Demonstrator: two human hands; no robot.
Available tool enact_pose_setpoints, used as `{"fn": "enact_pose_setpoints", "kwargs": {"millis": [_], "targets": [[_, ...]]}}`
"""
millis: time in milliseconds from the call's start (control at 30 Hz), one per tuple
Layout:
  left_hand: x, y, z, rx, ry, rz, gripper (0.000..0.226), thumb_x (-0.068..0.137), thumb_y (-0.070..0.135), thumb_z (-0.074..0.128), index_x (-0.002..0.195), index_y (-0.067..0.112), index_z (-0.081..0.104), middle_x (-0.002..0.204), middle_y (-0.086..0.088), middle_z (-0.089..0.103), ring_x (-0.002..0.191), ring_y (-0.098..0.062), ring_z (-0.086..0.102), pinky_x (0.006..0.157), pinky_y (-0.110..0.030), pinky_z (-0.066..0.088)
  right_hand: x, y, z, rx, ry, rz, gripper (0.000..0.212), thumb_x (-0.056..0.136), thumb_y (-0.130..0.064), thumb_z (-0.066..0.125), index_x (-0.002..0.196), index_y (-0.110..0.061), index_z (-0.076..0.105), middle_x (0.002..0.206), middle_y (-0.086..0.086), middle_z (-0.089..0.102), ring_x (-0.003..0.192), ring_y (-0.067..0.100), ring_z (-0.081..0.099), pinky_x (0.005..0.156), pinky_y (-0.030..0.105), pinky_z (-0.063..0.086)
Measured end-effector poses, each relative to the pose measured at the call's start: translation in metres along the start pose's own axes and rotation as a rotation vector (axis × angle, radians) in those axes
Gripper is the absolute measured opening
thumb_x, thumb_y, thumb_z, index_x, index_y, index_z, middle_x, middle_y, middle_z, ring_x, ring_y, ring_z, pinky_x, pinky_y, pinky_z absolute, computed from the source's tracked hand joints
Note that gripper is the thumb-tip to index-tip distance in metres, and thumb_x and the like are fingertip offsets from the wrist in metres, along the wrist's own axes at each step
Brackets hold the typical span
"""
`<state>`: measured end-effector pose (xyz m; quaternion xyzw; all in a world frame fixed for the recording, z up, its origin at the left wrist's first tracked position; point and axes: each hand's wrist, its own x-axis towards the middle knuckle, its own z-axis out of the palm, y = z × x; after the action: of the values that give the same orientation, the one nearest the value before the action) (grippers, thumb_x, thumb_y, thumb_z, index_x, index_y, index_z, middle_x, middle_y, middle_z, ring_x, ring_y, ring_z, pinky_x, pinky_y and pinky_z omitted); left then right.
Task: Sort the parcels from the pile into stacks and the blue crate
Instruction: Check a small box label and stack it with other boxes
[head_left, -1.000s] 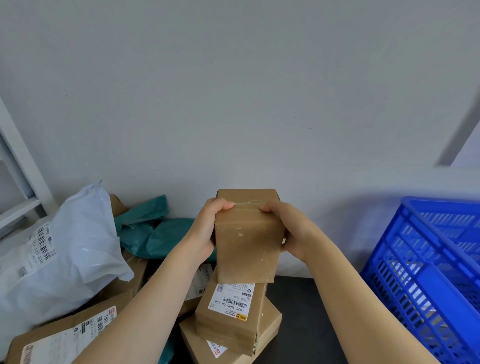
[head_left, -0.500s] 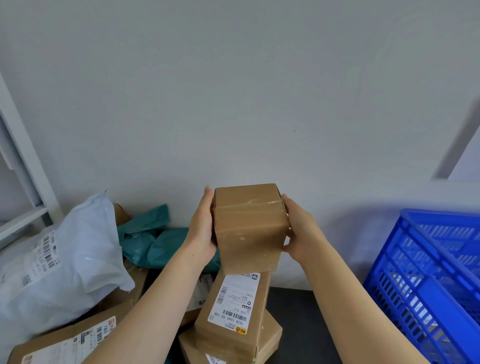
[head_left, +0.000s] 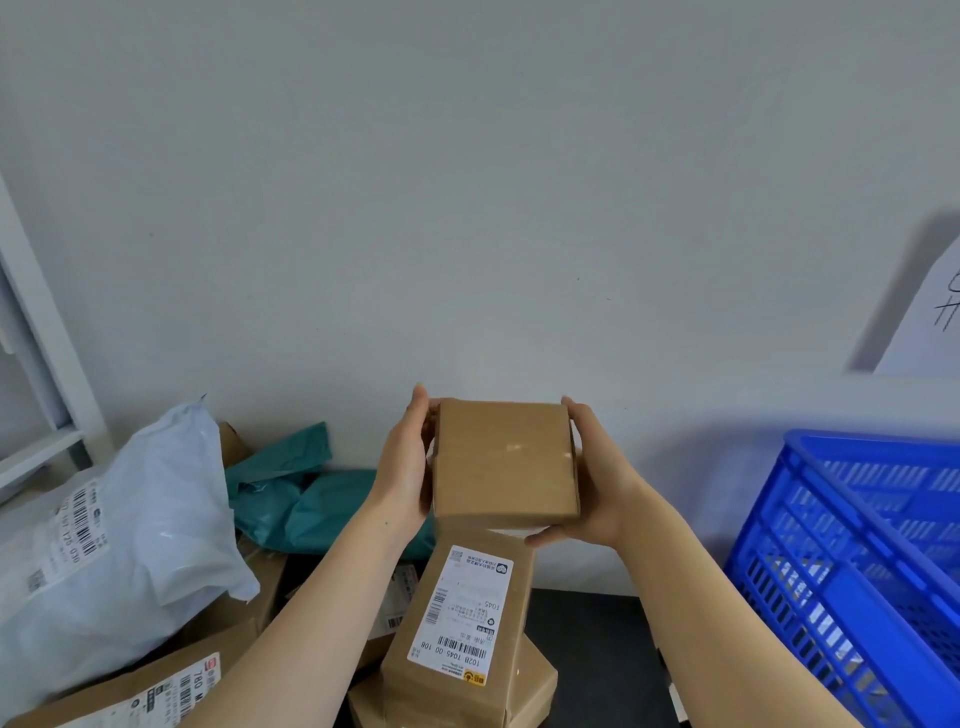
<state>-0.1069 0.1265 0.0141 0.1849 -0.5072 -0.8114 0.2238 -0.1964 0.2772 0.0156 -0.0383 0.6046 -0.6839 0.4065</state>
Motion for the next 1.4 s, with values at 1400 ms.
{"fn": "enact_pose_setpoints", "kwargs": {"millis": [1400], "targets": [[0.01,-0.009,-0.014,0.139,-0.139,-0.278,0.028,0.088,0.019,0.061,0.115,0.012,0.062,0.093,-0.012,0.074,0.079,-0.025,0.068,0.06,-0.032,0.053,0.027,0.016,0.0,-0.138,0.116,-0.247,0.064,0.079,-0.015,0.073,0.136,-0.028,0.046,0.102,0.004,0.074,0.096,0.026,0.071,0.091,0.049,0.054]]}}
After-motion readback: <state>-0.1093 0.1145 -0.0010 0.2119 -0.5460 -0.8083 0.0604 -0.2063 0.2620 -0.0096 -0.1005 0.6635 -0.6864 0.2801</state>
